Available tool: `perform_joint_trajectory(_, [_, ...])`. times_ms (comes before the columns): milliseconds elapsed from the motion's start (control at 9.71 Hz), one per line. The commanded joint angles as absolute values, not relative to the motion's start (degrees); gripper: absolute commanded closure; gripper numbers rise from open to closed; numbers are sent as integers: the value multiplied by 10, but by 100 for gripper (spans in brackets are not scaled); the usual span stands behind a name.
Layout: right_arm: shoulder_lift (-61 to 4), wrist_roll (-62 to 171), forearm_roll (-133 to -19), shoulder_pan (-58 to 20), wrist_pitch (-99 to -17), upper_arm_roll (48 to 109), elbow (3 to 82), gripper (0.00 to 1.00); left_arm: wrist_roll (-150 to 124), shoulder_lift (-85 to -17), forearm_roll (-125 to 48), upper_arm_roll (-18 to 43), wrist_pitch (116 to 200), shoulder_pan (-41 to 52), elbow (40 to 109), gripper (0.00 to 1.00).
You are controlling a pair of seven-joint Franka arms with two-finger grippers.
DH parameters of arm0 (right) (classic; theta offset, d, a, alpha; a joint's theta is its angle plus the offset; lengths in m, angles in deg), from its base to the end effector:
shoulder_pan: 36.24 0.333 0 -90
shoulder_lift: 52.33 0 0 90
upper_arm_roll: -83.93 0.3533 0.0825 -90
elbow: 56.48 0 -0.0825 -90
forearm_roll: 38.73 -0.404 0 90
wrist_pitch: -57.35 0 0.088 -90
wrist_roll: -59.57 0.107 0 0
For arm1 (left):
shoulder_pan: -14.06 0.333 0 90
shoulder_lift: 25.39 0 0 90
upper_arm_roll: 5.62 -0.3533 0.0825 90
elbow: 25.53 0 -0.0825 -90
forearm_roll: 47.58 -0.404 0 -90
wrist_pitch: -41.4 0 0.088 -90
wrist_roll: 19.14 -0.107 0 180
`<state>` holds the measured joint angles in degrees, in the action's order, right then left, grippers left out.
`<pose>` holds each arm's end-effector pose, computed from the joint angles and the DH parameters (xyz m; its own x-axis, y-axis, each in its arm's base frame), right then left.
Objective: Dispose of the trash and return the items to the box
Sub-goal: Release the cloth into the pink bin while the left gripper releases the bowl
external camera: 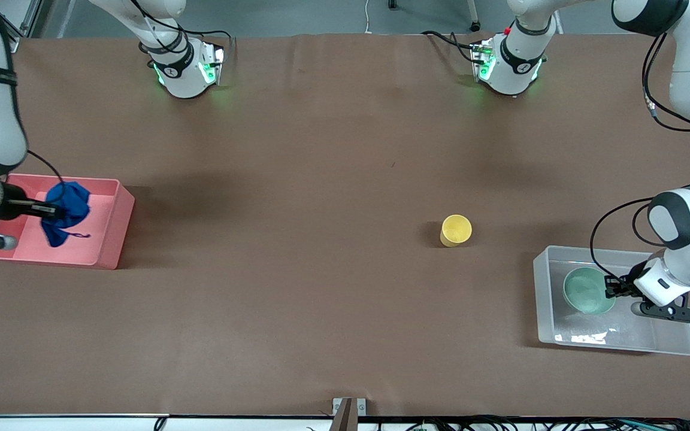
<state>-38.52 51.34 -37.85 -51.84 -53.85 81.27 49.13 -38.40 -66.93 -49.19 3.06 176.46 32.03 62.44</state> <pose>0.5972 -0.1963 0.4115 0.9755 -0.1656 -0.1448 -0.1669 -0.9860 0.0038 0.7450 0.1434 0.2561 0.9815 -0.1458 0.1237 -0.1518 -0.9876 0.0398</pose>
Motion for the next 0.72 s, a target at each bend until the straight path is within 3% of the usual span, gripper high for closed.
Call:
perform_joint_trajectory(0, [-370, 482, -371, -558, -562, 824, 483, 86, -384, -706, -500, 31, 1758, 321, 604, 83])
perform_joint_trajectory(206, [-351, 482, -370, -566, -581, 824, 483, 78, -387, -700, -502, 31, 1758, 321, 602, 23])
perform_joint_trajectory(309, [-342, 482, -370, -568, -594, 824, 483, 76, -387, -690, -504, 33, 1755, 320, 602, 0])
perform_joint_trajectory(412, [-333, 482, -371, -569, -603, 824, 483, 73, -383, -679, -503, 36, 1740, 316, 602, 0])
perform_joint_trajectory(515, [-330, 482, -371, -569, -609, 824, 483, 58, -377, -657, -503, 38, 1711, 315, 602, 0])
perform_joint_trajectory(618, [-328, 482, -371, -569, -609, 824, 479, 20, -352, -633, -503, 38, 1676, 303, 602, 0])
